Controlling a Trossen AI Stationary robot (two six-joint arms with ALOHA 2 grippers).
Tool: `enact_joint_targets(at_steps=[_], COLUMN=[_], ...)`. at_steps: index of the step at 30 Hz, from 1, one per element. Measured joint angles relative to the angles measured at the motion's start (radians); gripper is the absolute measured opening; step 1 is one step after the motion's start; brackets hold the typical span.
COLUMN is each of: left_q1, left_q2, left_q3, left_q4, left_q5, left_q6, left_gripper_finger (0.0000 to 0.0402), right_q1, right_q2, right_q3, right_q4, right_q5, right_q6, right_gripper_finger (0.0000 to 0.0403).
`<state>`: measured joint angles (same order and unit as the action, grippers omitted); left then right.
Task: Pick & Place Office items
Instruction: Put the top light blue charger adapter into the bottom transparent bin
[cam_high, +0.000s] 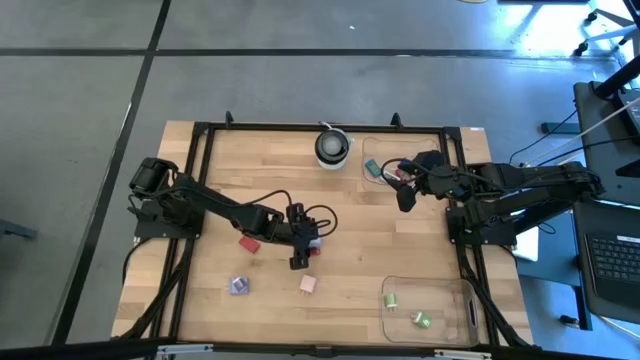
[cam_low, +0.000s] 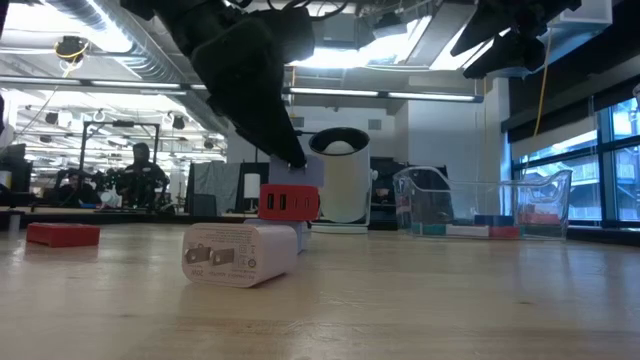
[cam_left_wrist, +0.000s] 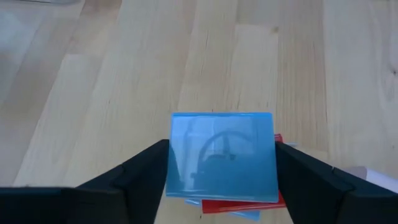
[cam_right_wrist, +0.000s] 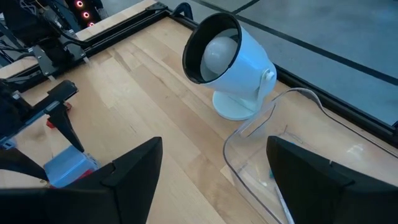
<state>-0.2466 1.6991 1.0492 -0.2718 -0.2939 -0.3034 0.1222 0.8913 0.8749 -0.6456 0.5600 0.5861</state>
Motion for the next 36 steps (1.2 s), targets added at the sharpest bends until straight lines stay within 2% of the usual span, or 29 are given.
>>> enact_joint_targets(at_steps=[2, 7, 11, 14, 20, 22, 26, 33, 36], left_q1=[0.0, 0.0, 0.0, 0.0, 0.022, 0.038, 0.076, 0.122, 0.125], left_q2=[0.0, 0.0, -0.005, -0.021, -0.033, -0.033, -0.033, -0.033, -0.033], left_q3=[0.0, 0.007, 0.042, 0.068, 0.13, 0.147, 0.158, 0.161, 0.161], left_q4=[0.001, 0.002, 0.006, 0.006, 0.011, 0.045, 0.211, 0.62, 0.757], left_q5=[0.0, -0.002, -0.025, -0.094, -0.337, -0.381, -0.388, -0.284, -0.282], left_q6=[-0.001, 0.005, 0.08, 0.159, 0.3, 0.344, 0.421, 0.532, 0.578], left_gripper_finger=[0.0247, 0.0246, 0.0251, 0.0254, 0.0253, 0.0253, 0.0253, 0.0253, 0.0253], right_q1=[0.0, 0.0, 0.0, 0.0, 0.0, 0.0, 0.0, 0.0, 0.0], right_q2=[0.0, 0.0, 0.0, 0.0, 0.0, 0.0, 0.0, 0.0, 0.0], right_q3=[0.0, 0.0, 0.0, 0.0, 0.0, 0.0, 0.0, 0.0, 0.0], right_q4=[0.0, 0.0, 0.0, 0.002, 0.018, 0.018, 0.018, 0.018, 0.018], right_q5=[0.0, 0.0, 0.0, 0.0, -0.002, -0.002, -0.002, -0.003, -0.003], right_q6=[0.0, -0.002, -0.002, -0.002, 0.012, 0.012, 0.012, 0.013, 0.013], right_gripper_finger=[0.029, 0.0291, 0.0291, 0.0291, 0.0291, 0.0291, 0.0291, 0.0291, 0.0291])
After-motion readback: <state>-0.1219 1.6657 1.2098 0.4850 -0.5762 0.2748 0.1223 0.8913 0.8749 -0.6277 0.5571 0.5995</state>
